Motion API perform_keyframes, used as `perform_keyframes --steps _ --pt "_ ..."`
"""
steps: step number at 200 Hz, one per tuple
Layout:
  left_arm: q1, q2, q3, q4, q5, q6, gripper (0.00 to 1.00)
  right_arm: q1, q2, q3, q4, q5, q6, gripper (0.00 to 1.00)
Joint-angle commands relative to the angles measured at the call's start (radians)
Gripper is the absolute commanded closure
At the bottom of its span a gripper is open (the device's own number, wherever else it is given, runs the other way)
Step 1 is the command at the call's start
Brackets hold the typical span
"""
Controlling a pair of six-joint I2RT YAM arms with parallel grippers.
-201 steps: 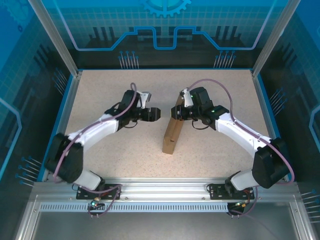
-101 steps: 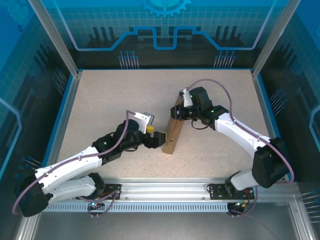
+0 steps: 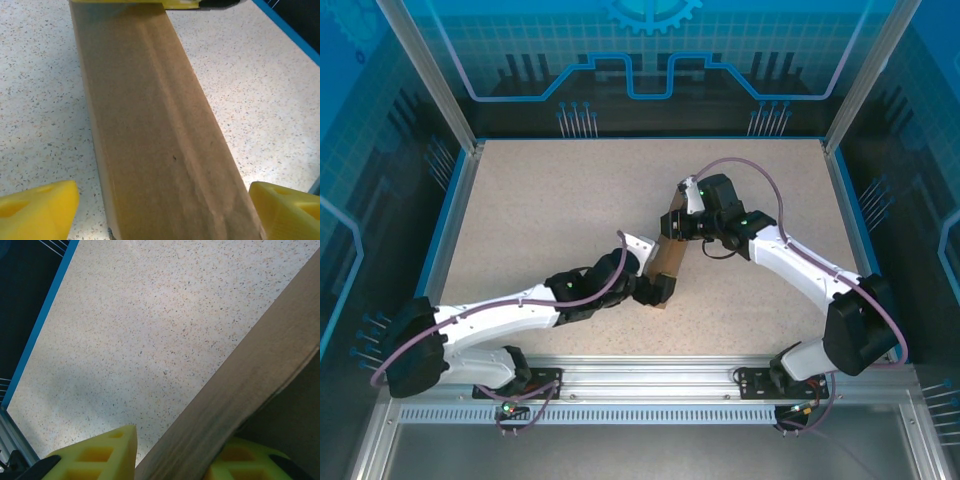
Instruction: Fold the paper box
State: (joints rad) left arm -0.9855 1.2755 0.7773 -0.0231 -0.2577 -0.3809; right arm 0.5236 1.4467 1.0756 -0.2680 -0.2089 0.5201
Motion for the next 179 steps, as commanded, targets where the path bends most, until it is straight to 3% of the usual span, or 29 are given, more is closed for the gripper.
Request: perform_keyframes --steps 1,67,136,179 --pt "-0.007 0.034 0.036 0.051 -0.017 0.050 0.13 0.012 0.040 -0.003 -0.070 0.025 0.000 0.66" --pt "-0.007 0.106 0.048 0.081 -0.027 0.130 0.27 0.012 0.041 0.001 -0.073 0.023 -0.004 0.66" --pt "0.000 0.071 0.003 0.109 -0.009 0.226 0.42 0.011 0.033 0.025 -0.091 0.029 -0.011 0.64" --pt "0.052 0.015 -0.045 0.111 0.091 0.290 0.50 0.004 0.001 0.053 -0.122 0.034 -0.030 0.57"
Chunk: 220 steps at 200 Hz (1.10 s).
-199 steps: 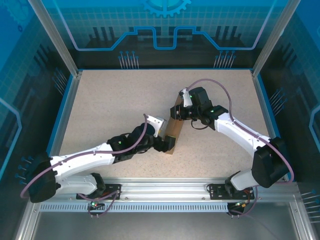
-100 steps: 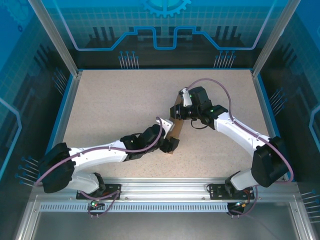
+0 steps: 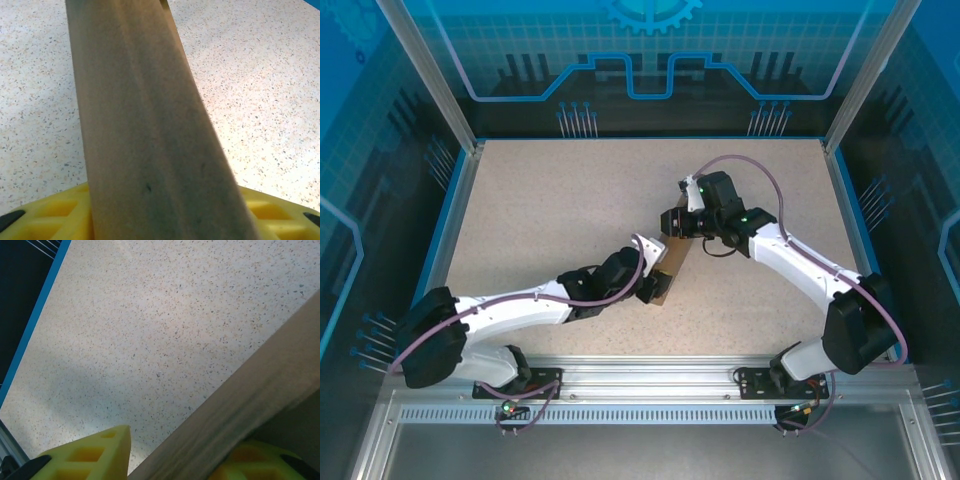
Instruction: Fold the paper box
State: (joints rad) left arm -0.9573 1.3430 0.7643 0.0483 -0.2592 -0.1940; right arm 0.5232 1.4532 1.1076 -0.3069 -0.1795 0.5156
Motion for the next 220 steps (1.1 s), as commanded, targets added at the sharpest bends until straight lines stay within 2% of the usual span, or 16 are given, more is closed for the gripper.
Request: perform_keyframes --steps 1,21,61,95,141,158,177,220 --pt "0.026 -0.054 -0.032 0.039 0.095 0.104 0.50 0.005 -0.006 0.022 -0.085 0.005 -0.027 0.57" --pt "0.062 -0.086 -0.047 0.032 0.137 0.152 0.55 -0.009 -0.033 0.033 -0.108 0.002 -0.042 0.53" --pt "0.166 -0.124 -0.065 0.031 0.285 0.256 0.56 -0.053 -0.095 0.054 -0.143 -0.032 -0.120 0.45" --pt "0.269 -0.144 -0.053 -0.001 0.366 0.317 0.58 -0.106 -0.125 0.102 -0.198 -0.064 -0.253 0.42" --pt "0.404 -0.138 -0.011 -0.052 0.495 0.440 0.59 -0.180 -0.154 0.147 -0.206 -0.025 -0.451 0.39" --pt "0.474 -0.129 -0.002 -0.063 0.583 0.469 0.59 -0.201 -0.150 0.150 -0.174 0.010 -0.539 0.38" --pt "0.545 -0.121 0.010 -0.084 0.697 0.525 0.60 -0.231 -0.131 0.162 -0.142 -0.017 -0.629 0.38" --pt "0.619 -0.081 0.078 -0.249 0.879 0.733 0.60 -0.277 -0.039 0.233 -0.175 -0.087 -0.844 0.40"
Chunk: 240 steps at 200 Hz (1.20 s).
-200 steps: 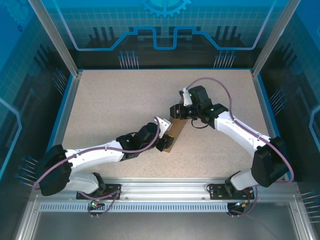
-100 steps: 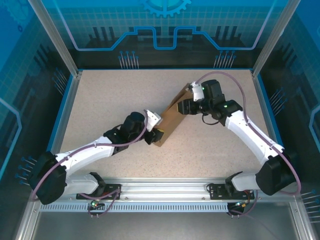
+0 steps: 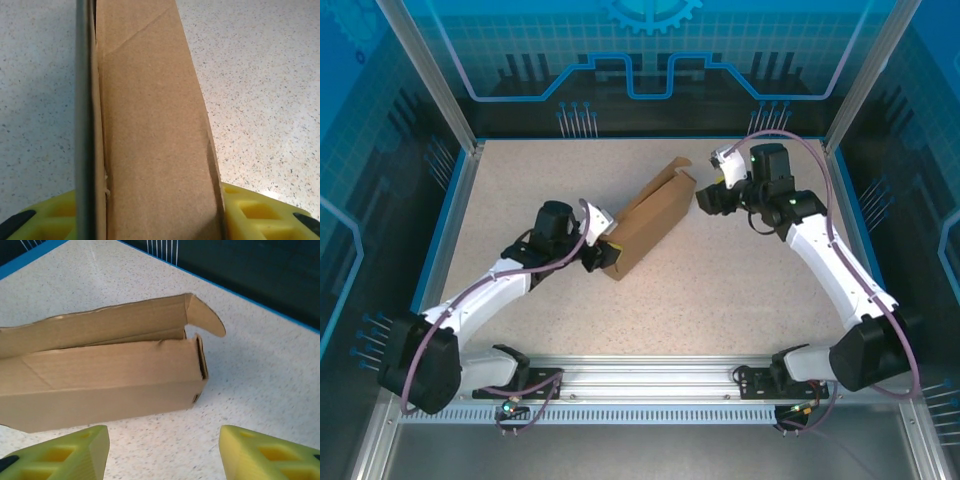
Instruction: Fold the paper box
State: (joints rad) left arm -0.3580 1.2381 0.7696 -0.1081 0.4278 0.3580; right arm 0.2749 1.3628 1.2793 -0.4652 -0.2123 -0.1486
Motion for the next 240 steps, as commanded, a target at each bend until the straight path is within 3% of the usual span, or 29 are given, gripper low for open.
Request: perform_keyframes --steps 1,64,117,185,240 --pt "0.021 0.024 0.075 -0.098 0.195 0.187 0.60 -0.030 0.055 0.065 -0.020 -0.058 -0.184 0.40" --pt "0.054 0.077 0.150 -0.217 0.291 0.331 0.61 -0.123 0.195 0.257 -0.283 -0.173 -0.429 0.43" --pt "0.054 0.126 0.188 -0.261 0.281 0.369 0.62 -0.117 0.268 0.320 -0.403 -0.187 -0.574 0.49" --pt "0.054 0.124 0.178 -0.235 0.284 0.356 0.63 -0.090 0.338 0.368 -0.448 -0.098 -0.599 0.73" --pt "0.054 0.130 0.178 -0.237 0.260 0.349 0.62 -0.054 0.371 0.411 -0.473 -0.050 -0.562 0.85"
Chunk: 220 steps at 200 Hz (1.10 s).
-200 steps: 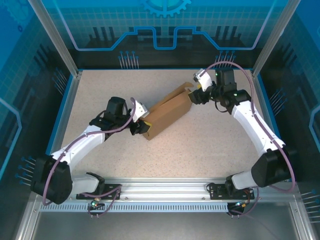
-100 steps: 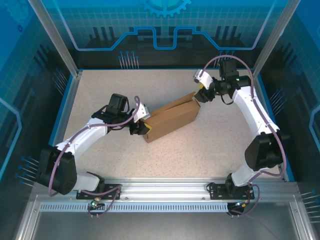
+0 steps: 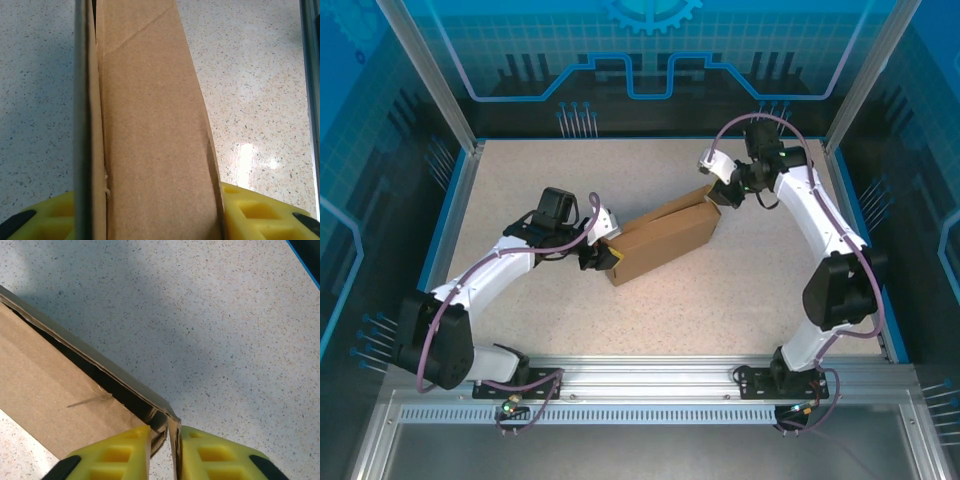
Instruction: Fold the paper box
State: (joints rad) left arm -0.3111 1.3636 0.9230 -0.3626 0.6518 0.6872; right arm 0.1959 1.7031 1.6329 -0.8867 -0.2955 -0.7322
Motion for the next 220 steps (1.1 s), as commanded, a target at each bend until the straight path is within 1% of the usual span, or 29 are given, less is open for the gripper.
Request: perform_keyframes --steps 1,26,60,86,98,128,151,172,220 --pt "0.007 0.005 0.025 0.017 0.036 0.020 0.62 0.026 0.032 0.060 -0.053 0.034 0.022 0.85" --pt "0.007 0.011 0.025 0.026 0.024 0.010 0.62 0.042 0.057 0.101 -0.092 0.085 0.075 0.89" --pt "0.007 0.017 0.021 0.047 0.000 -0.028 0.63 0.060 0.056 0.129 -0.113 0.119 0.204 0.93" --pt "0.007 0.019 0.004 0.079 -0.030 -0.072 0.63 0.084 0.047 0.125 -0.115 0.137 0.309 0.95" --pt "0.007 0.016 -0.006 0.090 -0.036 -0.080 0.63 0.094 0.044 0.121 -0.112 0.165 0.355 0.95" --pt "0.007 0.007 -0.021 0.108 -0.047 -0.101 0.63 0.105 0.034 0.095 -0.078 0.183 0.462 0.95" --pt "0.007 0.003 -0.029 0.111 -0.053 -0.104 0.63 0.111 0.016 0.052 -0.033 0.229 0.509 0.95" --pt "0.007 -0.001 -0.034 0.113 -0.060 -0.110 0.63 0.111 -0.007 0.013 0.005 0.244 0.545 0.95" --pt "0.007 -0.008 -0.042 0.117 -0.066 -0.114 0.63 0.114 -0.064 -0.090 0.082 0.274 0.552 0.95"
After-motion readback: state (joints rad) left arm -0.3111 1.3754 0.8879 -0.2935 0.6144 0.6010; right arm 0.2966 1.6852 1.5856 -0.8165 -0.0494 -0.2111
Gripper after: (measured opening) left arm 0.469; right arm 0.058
